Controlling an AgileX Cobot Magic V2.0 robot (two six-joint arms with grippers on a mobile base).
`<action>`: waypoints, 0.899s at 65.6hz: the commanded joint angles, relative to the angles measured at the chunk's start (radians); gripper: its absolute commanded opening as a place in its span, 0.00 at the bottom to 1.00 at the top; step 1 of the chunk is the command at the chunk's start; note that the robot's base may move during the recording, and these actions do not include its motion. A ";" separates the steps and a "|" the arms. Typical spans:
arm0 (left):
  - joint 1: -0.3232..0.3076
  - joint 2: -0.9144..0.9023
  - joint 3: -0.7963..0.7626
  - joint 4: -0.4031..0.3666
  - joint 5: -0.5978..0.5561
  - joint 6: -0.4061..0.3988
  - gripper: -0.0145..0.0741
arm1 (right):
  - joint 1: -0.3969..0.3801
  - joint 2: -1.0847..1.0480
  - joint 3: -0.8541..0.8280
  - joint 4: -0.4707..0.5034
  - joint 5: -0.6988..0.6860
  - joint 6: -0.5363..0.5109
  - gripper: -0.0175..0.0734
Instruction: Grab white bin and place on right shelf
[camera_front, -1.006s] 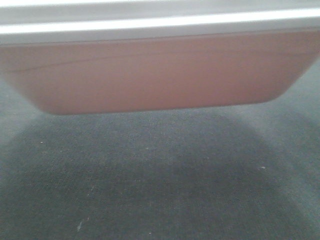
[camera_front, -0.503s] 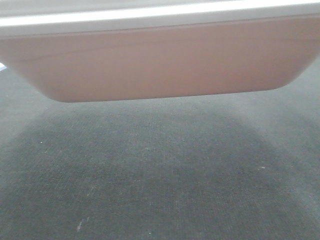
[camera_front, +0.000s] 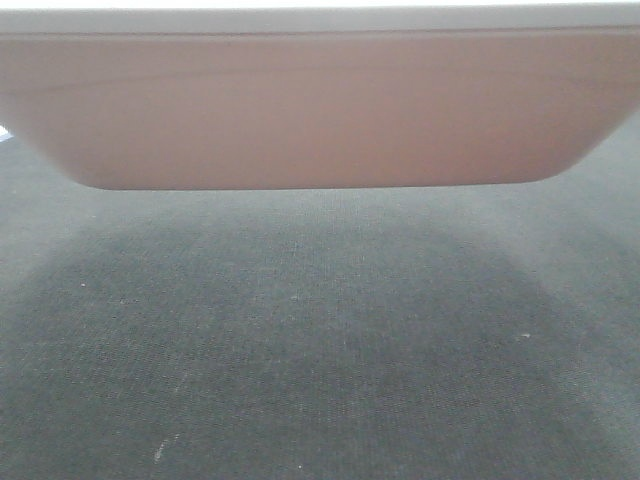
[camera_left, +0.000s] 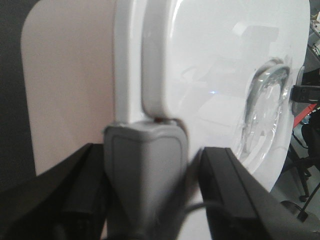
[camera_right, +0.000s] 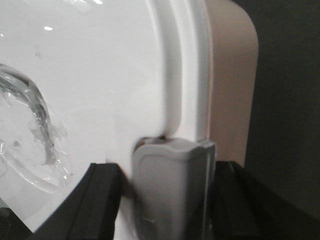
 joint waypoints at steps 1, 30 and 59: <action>-0.014 -0.019 -0.038 -0.210 0.152 0.010 0.44 | 0.010 -0.012 -0.037 0.158 0.136 -0.007 0.66; -0.014 -0.019 -0.038 -0.217 0.152 0.010 0.44 | 0.010 -0.012 -0.037 0.159 0.136 -0.007 0.66; -0.014 -0.019 -0.038 -0.217 0.152 0.010 0.44 | 0.010 -0.012 -0.037 0.159 0.120 -0.007 0.66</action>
